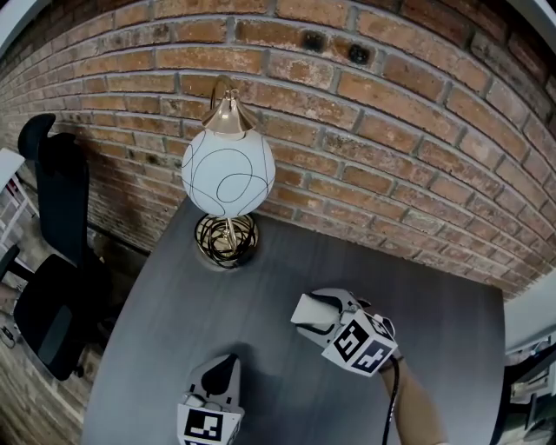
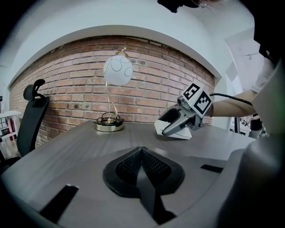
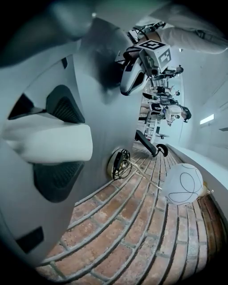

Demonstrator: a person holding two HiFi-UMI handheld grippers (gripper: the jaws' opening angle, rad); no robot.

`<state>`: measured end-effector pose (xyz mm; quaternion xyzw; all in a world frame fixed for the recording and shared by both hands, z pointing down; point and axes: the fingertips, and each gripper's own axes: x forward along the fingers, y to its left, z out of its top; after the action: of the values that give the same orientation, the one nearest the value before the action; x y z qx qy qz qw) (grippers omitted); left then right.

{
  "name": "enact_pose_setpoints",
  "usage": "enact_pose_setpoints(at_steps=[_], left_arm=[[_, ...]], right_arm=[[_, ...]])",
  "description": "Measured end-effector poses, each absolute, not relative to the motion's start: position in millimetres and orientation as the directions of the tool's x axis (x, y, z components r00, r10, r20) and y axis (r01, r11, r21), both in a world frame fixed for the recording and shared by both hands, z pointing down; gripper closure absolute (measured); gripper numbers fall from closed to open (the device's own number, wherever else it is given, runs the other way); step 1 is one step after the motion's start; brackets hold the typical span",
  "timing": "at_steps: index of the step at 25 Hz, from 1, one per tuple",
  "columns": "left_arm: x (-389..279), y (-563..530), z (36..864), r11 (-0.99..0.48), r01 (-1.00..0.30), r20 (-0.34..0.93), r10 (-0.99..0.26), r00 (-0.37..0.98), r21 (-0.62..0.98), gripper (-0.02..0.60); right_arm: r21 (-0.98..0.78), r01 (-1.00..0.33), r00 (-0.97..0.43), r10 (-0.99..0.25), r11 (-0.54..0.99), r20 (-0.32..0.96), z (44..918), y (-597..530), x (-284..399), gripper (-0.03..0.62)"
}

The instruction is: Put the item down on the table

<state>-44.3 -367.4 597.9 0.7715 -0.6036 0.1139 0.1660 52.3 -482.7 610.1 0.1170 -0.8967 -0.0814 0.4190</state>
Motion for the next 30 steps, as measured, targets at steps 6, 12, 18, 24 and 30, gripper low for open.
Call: enact_pose_setpoints(at_steps=[6,12,18,24,30], left_arm=[[-47.5,-371.4,597.0,-0.207,-0.969,0.376,-0.894,0.242,0.133,0.563],[-49.4,-372.3,596.3,-0.203,-0.971,0.37,-0.898,0.237,0.13,0.563],[-51.6,-372.0,596.3,-0.196,-0.972,0.37,-0.9,0.232,0.132,0.563],[-53.4,-369.6,596.9,-0.183,-0.972,0.373,-0.9,0.227,0.15,0.563],[-55.5,-363.3,597.6,-0.176,-0.972,0.382,-0.897,0.224,0.156,0.563]], right_arm=[[0.207,-0.132,-0.62,-0.244,0.969,0.746,621.5,-485.4,49.7,0.299],[0.18,-0.109,-0.614,-0.209,0.978,0.761,631.2,-483.9,46.5,0.299],[0.165,-0.104,-0.603,-0.194,0.981,0.774,634.9,-484.1,46.0,0.299],[0.147,-0.121,-0.597,-0.19,0.982,0.78,637.4,-486.9,46.4,0.299],[0.147,-0.134,-0.576,-0.198,0.98,0.793,637.7,-488.2,46.4,0.299]])
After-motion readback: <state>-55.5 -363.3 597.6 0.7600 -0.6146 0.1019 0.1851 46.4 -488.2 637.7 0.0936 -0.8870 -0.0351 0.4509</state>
